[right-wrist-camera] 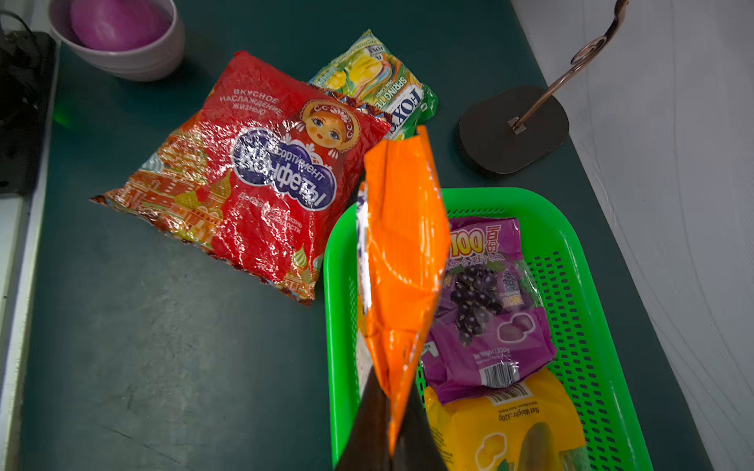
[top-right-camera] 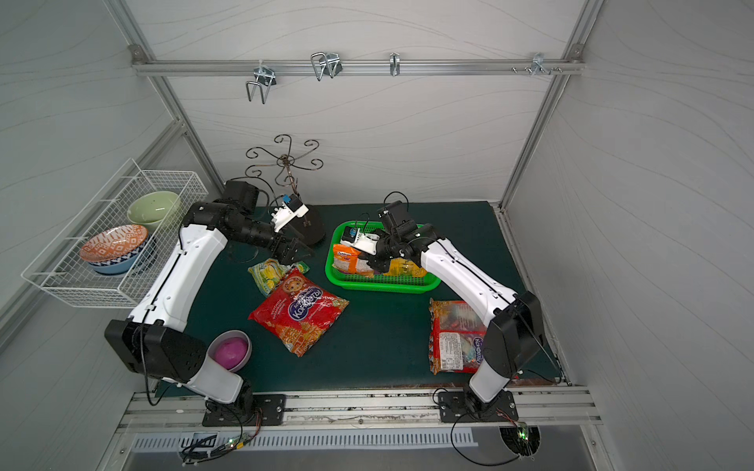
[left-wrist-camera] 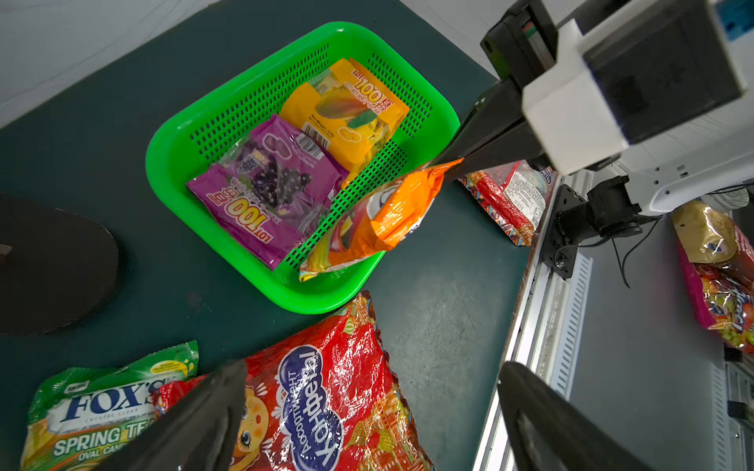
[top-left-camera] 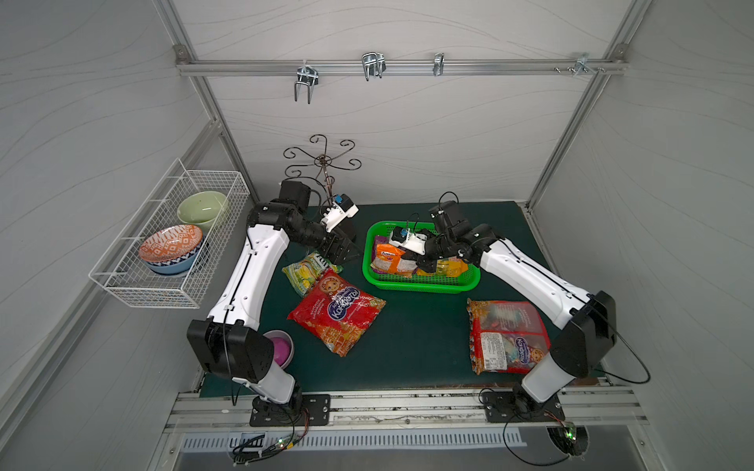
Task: Put the candies in the basket
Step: Place the candy in the basket.
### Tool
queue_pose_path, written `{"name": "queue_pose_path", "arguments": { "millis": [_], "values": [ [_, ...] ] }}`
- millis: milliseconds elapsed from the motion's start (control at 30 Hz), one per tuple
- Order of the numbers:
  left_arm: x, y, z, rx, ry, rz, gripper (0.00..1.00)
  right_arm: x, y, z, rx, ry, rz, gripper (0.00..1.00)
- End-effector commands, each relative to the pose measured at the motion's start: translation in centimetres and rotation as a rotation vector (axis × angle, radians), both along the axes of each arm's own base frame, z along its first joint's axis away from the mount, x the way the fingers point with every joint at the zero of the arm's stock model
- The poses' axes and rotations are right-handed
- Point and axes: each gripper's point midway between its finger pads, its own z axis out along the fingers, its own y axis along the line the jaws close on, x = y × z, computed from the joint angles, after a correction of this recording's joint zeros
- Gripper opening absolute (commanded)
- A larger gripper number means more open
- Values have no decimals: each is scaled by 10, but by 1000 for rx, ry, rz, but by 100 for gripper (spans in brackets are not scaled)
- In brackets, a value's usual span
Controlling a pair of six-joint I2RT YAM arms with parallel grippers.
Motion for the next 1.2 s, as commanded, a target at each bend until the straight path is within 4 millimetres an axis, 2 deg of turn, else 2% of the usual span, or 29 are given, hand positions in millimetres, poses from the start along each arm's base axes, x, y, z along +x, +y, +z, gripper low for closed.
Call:
{"name": "queue_pose_path", "arguments": {
  "millis": [0,100,233,367,533,600,667,733,800,933,1033,1167],
  "values": [
    [10,-9,-1,-47,-11,-16,99,14,-4,15,1,-86,4,0],
    [14,-11,-8,-58,14,-22,94,6,-3,3,-15,-23,61,0],
    [20,-12,-12,-60,36,-19,88,-15,12,-22,-22,93,159,0],
    [21,-10,-20,-43,44,-19,85,15,30,-57,-118,-16,90,0],
    [21,-8,-26,-22,42,-17,81,31,44,-62,-83,-48,66,0],
    [22,-7,-27,-18,40,-15,79,31,41,-60,-53,17,56,2],
    [21,-8,-29,-19,42,-17,76,18,36,-55,11,156,85,3],
    [22,-8,-32,-18,48,-17,75,15,21,-56,-1,239,67,0],
    [23,-8,-33,-19,56,-16,73,16,3,-64,-129,157,32,0],
    [24,-8,-34,-18,64,-17,72,16,-23,-66,-329,51,-22,0],
    [25,-8,-34,-17,64,-17,71,15,-21,-74,-403,36,-30,0],
    [24,-5,-40,9,64,-10,69,17,-10,-98,-535,54,-67,0]
  ]
}}
